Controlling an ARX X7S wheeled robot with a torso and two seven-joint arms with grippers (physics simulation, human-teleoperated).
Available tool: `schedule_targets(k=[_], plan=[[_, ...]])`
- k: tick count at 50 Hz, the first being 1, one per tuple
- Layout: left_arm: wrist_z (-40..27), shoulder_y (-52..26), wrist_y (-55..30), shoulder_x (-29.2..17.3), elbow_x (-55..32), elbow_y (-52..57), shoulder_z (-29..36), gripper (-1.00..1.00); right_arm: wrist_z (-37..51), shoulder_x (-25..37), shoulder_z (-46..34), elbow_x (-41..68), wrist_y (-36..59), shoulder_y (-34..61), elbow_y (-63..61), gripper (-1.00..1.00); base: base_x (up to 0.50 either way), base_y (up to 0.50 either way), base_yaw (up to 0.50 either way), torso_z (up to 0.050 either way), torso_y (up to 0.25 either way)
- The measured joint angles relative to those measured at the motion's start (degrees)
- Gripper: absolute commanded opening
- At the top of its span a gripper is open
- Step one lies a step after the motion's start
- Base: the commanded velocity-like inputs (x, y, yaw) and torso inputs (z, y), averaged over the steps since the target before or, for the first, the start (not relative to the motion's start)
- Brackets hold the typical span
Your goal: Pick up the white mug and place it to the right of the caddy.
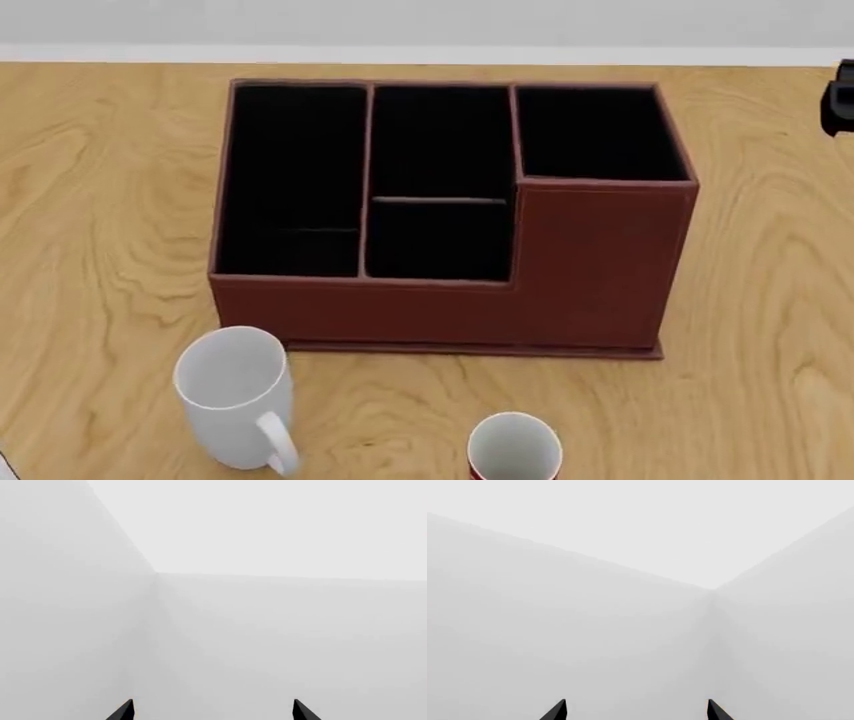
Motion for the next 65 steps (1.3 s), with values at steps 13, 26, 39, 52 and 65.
schedule_targets(k=[13,26,39,52,65], plan=[[-0.9,-0.5,0.9,-1.2,-0.8,-0.3,0.5,1.0,0.8,0.5,-0.8,0.7,-0.4,0.4,0.3,1.0,0.37,-0.12,0.0,0.0,0.001],[-1.8,-0.6,1.8,-2.3,-2.0,-0.4,0.9,1.0,1.4,1.0,-1.6,1.3,-1.3,0.1,0.8,1.0,0.34,-0.09,0.0,0.0,0.002],[-3.2,-1.0,2.7,-3.8,-3.5,-0.5,1.0,1.0,1.0,2.0,-1.3,3.5,0.1,1.7,1.6,1.0,0.0,0.0,0.0,0.0,0.0],[-4.3,-1.6,3.6,-5.3,-4.9,-0.6,0.8,1.0,-2.5,3.3,-1.6,17.8,14.0,17.3,8.2,1.0,0.0,0.0,0.0,0.0,0.0],[-5.8,-3.6,4.7,-7.1,-6.4,-1.1,1.8,1.0,11.1,3.8,-10.9,50.0,21.1,34.1,27.0,1.0,0.0,0.0,0.0,0.0,0.0]])
